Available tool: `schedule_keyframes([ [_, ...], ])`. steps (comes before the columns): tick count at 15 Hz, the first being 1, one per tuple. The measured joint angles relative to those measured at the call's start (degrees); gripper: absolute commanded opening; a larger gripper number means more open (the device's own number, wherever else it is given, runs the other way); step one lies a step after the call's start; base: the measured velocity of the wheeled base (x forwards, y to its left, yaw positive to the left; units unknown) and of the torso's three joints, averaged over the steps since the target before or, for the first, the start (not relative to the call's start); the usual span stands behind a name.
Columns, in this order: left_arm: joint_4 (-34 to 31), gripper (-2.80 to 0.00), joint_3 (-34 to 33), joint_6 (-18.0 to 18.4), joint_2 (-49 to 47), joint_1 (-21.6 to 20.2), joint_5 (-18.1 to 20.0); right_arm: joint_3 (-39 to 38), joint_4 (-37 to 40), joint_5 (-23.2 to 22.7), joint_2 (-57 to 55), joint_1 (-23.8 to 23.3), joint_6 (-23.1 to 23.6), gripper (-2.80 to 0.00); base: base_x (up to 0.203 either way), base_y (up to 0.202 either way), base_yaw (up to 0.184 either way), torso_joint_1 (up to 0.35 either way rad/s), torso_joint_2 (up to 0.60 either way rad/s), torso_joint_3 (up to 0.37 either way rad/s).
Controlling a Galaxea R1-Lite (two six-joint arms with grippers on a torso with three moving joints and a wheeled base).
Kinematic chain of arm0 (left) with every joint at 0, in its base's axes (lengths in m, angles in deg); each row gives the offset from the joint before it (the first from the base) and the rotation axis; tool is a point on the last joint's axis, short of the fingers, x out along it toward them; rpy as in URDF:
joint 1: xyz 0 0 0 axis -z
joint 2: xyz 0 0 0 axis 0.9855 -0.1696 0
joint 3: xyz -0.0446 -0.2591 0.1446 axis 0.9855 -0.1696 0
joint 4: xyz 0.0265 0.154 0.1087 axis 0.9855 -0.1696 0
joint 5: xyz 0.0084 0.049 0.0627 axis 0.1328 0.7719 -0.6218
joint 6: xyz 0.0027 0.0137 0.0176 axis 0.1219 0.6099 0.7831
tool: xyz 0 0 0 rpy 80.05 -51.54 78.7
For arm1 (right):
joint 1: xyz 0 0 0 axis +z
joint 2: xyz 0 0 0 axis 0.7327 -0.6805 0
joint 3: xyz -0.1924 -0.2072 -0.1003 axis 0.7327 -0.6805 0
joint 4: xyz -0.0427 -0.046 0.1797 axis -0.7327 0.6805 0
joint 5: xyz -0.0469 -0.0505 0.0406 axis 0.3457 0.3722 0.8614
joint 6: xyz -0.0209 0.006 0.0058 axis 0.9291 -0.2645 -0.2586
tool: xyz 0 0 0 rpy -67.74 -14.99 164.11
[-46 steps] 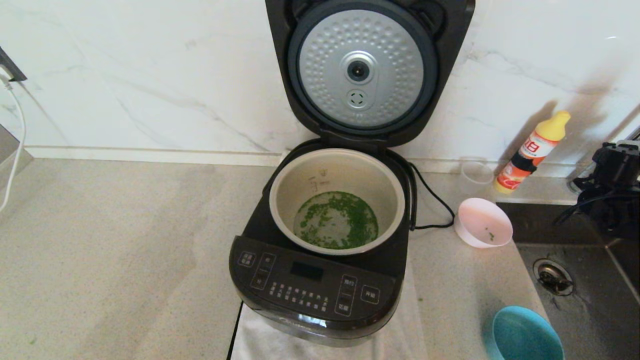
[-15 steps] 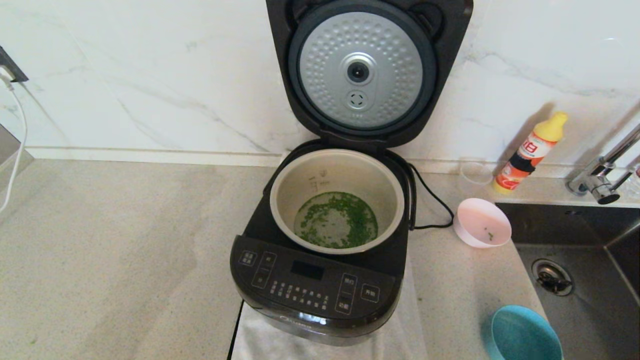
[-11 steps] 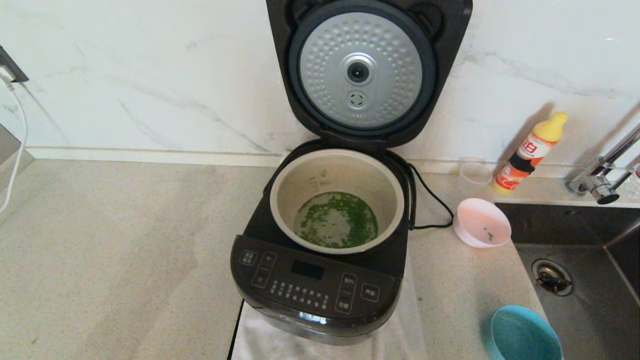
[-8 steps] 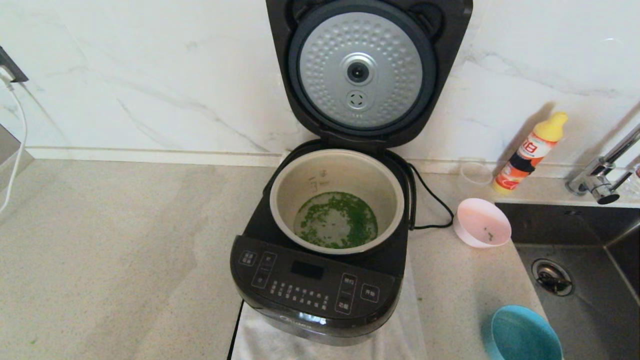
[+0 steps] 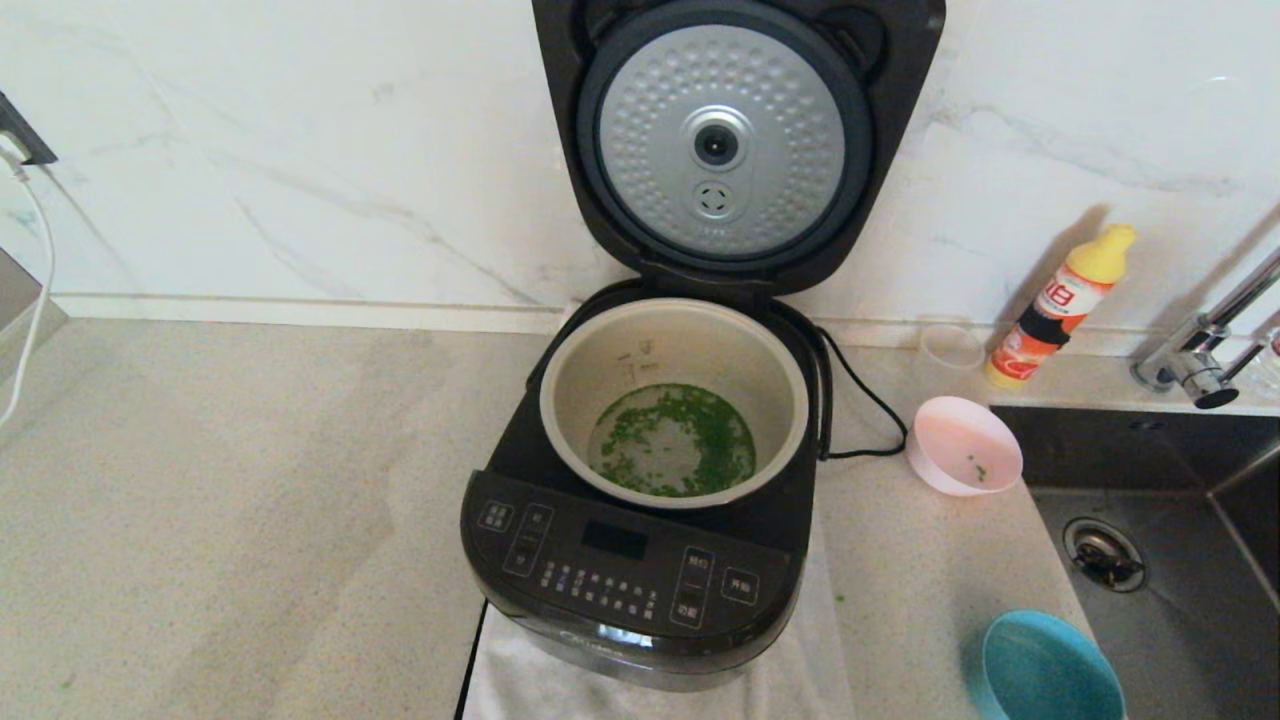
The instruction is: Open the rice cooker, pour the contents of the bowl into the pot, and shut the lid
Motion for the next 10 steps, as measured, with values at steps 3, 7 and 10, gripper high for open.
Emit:
schedule_keyframes([
  [3,0.0,-2.8,0.0,0.0,0.0,0.0,0.0,0.0,0.0,-0.1,0.0,0.0,0.0,-2.8,0.0,0.0,0.0,0.0,0.0,0.0],
  [7,0.0,-2.8,0.0,0.3,0.0,0.0,0.0,0.0,0.0,-0.1,0.0,0.0,0.0,-2.8,0.0,0.0,0.0,0.0,0.0,0.0],
  [10,0.0,-2.8,0.0,1.0,0.0,0.0,0.2,0.0,0.0,-0.1,0.0,0.0,0.0,-2.8,0.0,0.0,0.0,0.0,0.0,0.0],
])
